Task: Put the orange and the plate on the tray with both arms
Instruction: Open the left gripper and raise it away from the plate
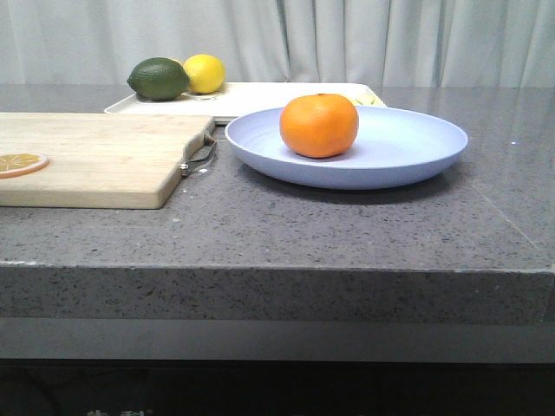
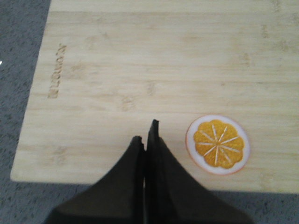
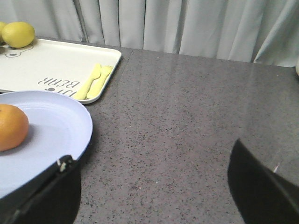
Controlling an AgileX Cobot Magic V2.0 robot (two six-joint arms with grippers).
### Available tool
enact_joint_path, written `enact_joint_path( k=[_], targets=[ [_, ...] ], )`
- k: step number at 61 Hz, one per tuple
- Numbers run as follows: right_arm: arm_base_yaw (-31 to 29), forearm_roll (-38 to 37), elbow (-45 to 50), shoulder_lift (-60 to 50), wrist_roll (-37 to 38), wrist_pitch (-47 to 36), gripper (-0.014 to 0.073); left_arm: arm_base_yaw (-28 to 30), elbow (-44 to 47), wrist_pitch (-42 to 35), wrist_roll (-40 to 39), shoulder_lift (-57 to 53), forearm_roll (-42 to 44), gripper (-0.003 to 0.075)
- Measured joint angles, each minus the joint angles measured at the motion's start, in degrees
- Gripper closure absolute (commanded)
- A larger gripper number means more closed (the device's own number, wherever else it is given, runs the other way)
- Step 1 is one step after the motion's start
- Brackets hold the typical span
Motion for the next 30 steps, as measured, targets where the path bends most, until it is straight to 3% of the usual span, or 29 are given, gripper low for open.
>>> enact_joint_path(
  k=[30],
  targets=[
    [0.0,0.0,0.0,0.0,0.0,0.0,-0.0048,1.0,23.3,-5.3,-0.2,-40.4,-0.2,0.0738]
  ],
)
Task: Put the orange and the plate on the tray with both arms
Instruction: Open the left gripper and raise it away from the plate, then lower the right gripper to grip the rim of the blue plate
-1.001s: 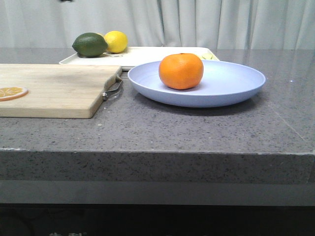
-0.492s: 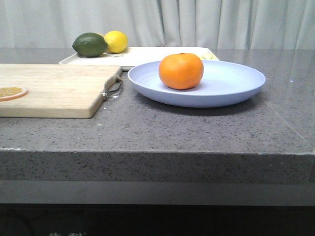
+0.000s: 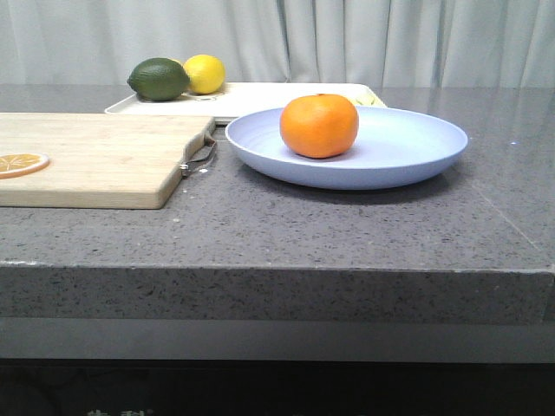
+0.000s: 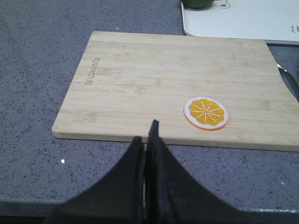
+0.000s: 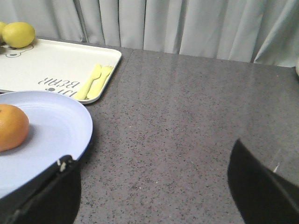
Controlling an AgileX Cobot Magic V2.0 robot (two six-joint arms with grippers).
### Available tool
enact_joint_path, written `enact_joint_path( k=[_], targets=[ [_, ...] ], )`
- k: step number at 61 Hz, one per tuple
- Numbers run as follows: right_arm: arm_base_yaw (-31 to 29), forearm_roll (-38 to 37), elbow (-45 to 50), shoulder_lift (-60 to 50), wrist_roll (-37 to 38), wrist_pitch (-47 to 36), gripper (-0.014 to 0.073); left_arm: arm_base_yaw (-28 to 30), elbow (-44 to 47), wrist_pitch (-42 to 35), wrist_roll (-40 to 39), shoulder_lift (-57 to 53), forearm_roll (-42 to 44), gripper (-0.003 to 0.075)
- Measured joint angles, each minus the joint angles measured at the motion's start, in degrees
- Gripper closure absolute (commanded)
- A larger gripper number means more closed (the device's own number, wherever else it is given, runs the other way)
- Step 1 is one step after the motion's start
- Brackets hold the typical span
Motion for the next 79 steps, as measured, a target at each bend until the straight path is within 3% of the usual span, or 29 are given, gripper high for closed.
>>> enact_joint_path(
  k=[16,36,52,68,79],
  targets=[
    [0.0,0.0,0.0,0.0,0.0,0.0,-0.0048,0.0,6.8,-4.4,0.0,-13.6,-0.1,0.0738],
    [0.0,3.5,-1.3,3.7,0.0,0.3,-0.0048,0.0,7.5,-6.6,0.0,-15.1,-0.1,0.0738],
    [0.0,12.2,-10.4,22.3,0.0,2.8,-0.0031,0.0,7.5,-6.8,0.0,-15.1,-0.1,0.0738],
    [1.2,18.1,-22.9,42.4,0.2,9.9,0.0162,0.0,7.5,-6.8,0.0,-15.1,-0.1,0.0738],
    [4.7,19.1,-29.9,52.8,0.3,11.3,0.0173,0.0,7.5,-6.9,0.0,-15.1,-0.1,0.0738]
  ],
)
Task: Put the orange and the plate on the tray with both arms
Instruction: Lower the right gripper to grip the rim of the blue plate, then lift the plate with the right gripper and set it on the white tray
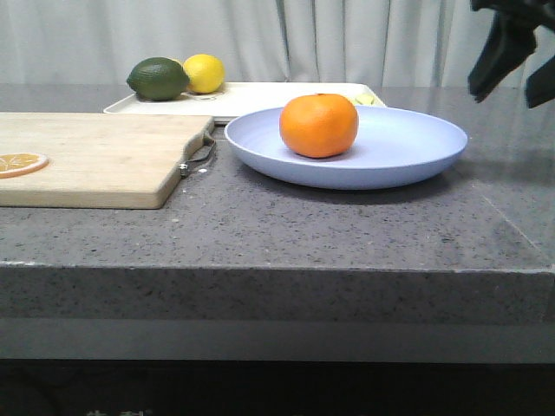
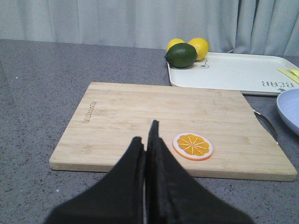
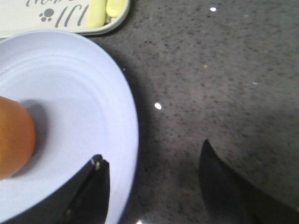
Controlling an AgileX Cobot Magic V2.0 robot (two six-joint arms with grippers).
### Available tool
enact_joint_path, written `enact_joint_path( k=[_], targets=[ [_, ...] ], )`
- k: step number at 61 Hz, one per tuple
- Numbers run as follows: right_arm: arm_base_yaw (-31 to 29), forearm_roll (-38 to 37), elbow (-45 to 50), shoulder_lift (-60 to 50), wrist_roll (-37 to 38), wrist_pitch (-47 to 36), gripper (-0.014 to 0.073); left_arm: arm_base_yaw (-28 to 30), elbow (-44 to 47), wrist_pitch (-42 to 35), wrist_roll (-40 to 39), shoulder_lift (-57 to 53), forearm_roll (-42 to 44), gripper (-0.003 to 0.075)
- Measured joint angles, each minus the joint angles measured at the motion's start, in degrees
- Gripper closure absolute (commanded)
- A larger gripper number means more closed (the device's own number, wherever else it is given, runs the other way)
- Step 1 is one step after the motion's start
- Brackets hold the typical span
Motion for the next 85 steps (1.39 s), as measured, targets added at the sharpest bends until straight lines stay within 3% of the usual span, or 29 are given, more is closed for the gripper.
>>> enact_joint_path(
  k=[16,21,35,40,66,85],
  targets=[
    [1.8,1.6,-5.7,9.5,0.0,0.4,0.0195,0.0,0.0,-0.1,0.0,0.0,0.0,0.0738],
    [1.8,1.6,-6.0,10.4,0.0,0.4,0.0274,0.0,0.0,-0.1,0.0,0.0,0.0,0.0738],
    [1.8,2.0,-6.1,10.8,0.0,0.5,0.0599,0.0,0.0,-0.1,0.0,0.0,0.0,0.0738],
    [1.8,2.3,-6.1,10.8,0.2,0.7,0.0671,0.0,0.0,-0.1,0.0,0.0,0.0,0.0738],
    [1.8,5.3,-8.6,10.9,0.2,3.2,0.0656,0.0,0.0,-0.1,0.0,0.0,0.0,0.0738],
    [1.8,6.7,-25.4,17.1,0.0,11.7,0.0655,0.0,0.0,-0.1,0.0,0.0,0.0,0.0738]
  ],
)
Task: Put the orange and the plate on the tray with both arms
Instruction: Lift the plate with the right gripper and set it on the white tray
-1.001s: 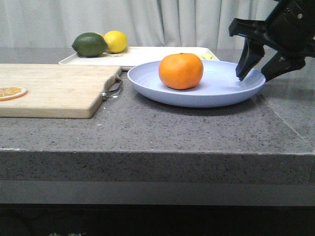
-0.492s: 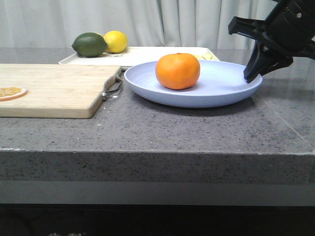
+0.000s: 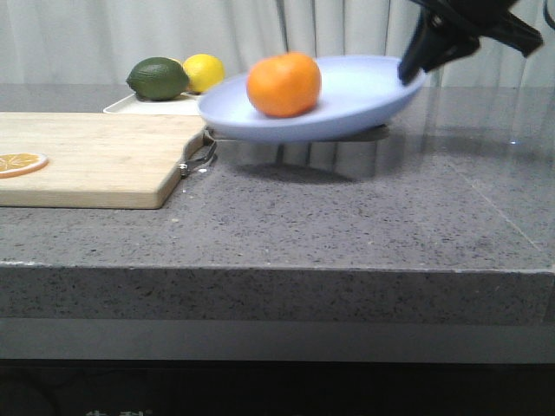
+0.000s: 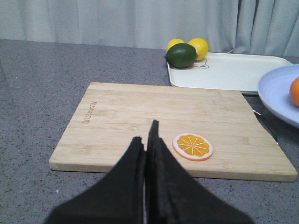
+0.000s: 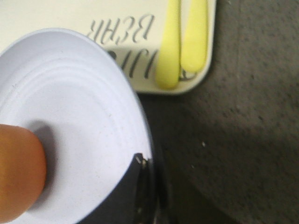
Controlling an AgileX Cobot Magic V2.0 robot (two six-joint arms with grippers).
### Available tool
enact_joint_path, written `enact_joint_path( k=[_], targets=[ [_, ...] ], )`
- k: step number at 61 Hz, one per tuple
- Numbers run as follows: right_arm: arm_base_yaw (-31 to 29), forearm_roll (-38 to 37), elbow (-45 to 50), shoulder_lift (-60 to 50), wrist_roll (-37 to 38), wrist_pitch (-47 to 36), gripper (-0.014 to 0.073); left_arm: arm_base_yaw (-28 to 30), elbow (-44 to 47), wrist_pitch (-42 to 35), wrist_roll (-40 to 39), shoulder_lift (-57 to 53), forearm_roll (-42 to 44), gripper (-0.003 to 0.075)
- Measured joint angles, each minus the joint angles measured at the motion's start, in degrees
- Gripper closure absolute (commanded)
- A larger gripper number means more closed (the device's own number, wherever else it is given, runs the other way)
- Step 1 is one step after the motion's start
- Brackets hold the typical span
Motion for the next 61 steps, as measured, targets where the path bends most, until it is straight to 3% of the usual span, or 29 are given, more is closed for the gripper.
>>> enact_joint_path(
  k=[17,37,46,61],
  targets=[
    [0.0,0.5,-27.8,16.6,5.7,10.7,0.0655,0.0,0.0,0.0,0.0,0.0,0.0,0.0738],
    [0.0,0.5,-55.5,36.9,14.2,12.5,0.0655,0.0,0.0,0.0,0.0,0.0,0.0,0.0738],
    [-0.2,0.5,-61.8,43.0,17.1,12.5,0.0655,0.0,0.0,0.0,0.0,0.0,0.0,0.0738],
    [-0.8,0.8,-62.9,45.3,17.8,10.5,0.0653,0.0,0.0,0.0,0.0,0.0,0.0,0.0738]
  ],
)
